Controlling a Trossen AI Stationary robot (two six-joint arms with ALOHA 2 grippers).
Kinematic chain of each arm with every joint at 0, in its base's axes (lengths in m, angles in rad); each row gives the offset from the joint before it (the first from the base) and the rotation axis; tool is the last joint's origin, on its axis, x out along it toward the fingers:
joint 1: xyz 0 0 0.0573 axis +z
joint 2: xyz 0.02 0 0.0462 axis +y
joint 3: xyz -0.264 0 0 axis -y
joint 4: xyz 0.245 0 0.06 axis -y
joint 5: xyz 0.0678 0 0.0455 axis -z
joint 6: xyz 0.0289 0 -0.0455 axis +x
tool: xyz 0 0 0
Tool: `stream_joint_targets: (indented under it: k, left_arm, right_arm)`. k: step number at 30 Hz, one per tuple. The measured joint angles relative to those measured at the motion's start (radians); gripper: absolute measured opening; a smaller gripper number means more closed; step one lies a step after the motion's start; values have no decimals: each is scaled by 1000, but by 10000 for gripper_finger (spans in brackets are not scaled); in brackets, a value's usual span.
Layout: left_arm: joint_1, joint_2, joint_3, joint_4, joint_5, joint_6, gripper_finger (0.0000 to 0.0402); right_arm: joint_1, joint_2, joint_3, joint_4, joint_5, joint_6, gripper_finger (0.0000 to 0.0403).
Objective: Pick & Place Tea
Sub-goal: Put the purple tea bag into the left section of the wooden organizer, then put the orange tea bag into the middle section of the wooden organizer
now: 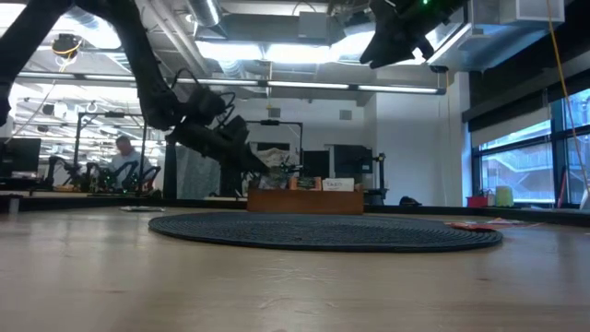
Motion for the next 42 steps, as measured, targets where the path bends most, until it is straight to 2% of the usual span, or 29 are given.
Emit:
stream_joint_targets:
  k: [18, 28, 37, 42]
  left_arm:
    - [-3, 16, -1, 2, 0, 2, 3]
    - [16, 13, 0, 8, 1, -30, 18]
    - [23, 12, 0, 8, 8, -71, 79]
    - [38, -35, 0, 24, 19, -207, 110]
  right_arm:
    - [0, 0, 1, -9, -1, -2, 172]
    - [0, 0, 1, -22, -1, -3, 172]
    - [0, 0, 1, -22, -1, -5, 172]
    - [0, 0, 1, -63, -2, 16, 172]
